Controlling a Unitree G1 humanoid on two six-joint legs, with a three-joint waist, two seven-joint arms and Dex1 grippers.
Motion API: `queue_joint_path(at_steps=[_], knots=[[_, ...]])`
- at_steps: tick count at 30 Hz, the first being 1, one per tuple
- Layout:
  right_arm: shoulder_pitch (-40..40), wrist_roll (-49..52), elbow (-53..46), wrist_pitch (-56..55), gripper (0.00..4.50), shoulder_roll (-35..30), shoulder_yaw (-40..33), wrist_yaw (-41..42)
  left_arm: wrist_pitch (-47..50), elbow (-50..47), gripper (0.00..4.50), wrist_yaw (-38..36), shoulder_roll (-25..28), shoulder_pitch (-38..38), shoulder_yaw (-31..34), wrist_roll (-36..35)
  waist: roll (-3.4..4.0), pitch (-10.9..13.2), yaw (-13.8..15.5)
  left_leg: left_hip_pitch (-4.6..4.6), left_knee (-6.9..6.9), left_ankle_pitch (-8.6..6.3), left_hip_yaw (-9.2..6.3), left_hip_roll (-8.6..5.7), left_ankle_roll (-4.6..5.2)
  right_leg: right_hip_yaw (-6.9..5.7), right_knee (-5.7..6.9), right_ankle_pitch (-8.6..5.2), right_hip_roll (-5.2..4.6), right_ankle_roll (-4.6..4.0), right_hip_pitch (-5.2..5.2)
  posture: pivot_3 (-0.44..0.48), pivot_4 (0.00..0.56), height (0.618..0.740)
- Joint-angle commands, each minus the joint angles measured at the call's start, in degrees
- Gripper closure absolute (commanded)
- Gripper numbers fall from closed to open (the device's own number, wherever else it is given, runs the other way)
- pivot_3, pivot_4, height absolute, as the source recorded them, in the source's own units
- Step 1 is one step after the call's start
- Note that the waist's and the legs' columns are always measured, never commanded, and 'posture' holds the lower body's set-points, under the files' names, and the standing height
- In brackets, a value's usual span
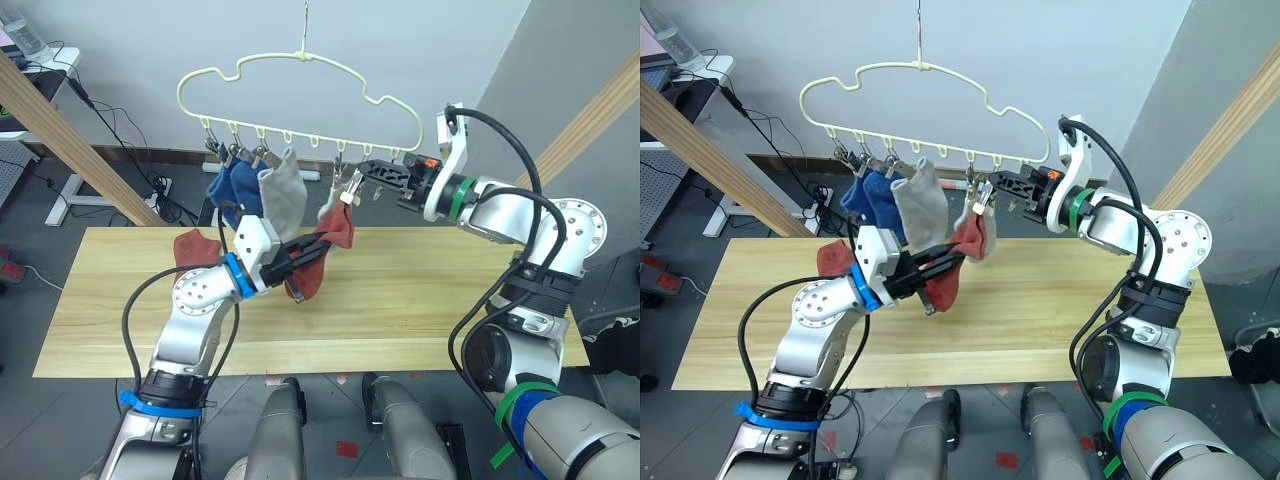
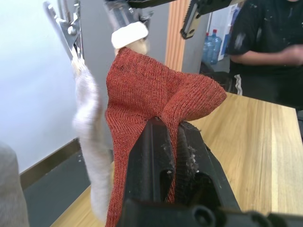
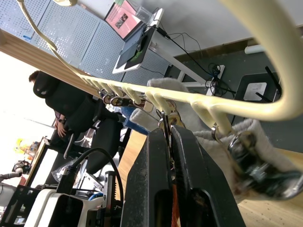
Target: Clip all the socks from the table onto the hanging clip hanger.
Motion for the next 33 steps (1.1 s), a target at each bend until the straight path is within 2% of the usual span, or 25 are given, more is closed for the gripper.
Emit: queue_joint_path(at_steps=[1, 19, 22, 32, 33], knots=[[0.4, 1.3, -1.1, 0.8, 4.50, 0.5, -0.1, -1.0, -1.6, 0.3, 4.48, 0.6, -0.5, -1.2, -0.4, 0.6, 0.00, 0.0, 0.0, 0.00, 0.00, 0.00, 0.00, 0.00, 0.00, 0.00, 0.00, 0.00, 0.00, 0.00, 0.00, -0.034, 0.344, 0.740], [2.3, 0.0, -2.6, -0.9, 4.50, -1.3, 4.2, 0.6, -7.1, 3.1, 4.48, 3.7, -0.8, -4.6, 0.4, 1.4, 0.00, 0.0, 0.0, -0.01, -0.02, 0.00, -0.01, 0.00, 0.00, -0.01, -0.03, 0.00, 0.00, 0.01, 0.00, -0.030, 0.350, 0.740], [2.6, 0.2, -2.6, -1.1, 3.74, -1.8, 4.6, 1.2, -7.3, 3.2, 4.50, 3.8, -1.0, -4.8, 0.3, 1.2, 0.00, 0.0, 0.0, -0.01, -0.02, 0.00, -0.01, 0.00, 0.00, 0.00, -0.02, 0.00, 0.00, 0.00, 0.00, -0.030, 0.350, 0.740], [2.7, 1.2, -1.8, -1.6, 0.10, -3.3, 3.9, 1.2, -7.0, 3.5, 4.50, 4.3, -1.6, -5.5, -0.3, 1.6, 0.00, 0.0, 0.0, -0.03, -0.02, 0.00, 0.00, 0.01, 0.00, 0.01, -0.01, 0.00, 0.02, 0.00, -0.05, -0.031, 0.352, 0.740], [3.0, 1.5, -2.0, -1.1, 0.04, -4.4, 3.4, 1.6, -6.9, 3.5, 4.50, 4.9, -1.8, -5.6, -0.4, 2.1, 0.00, 0.0, 0.0, -0.03, -0.02, 0.00, 0.00, 0.01, 0.00, 0.01, -0.01, 0.00, 0.02, 0.01, -0.05, -0.030, 0.352, 0.740]])
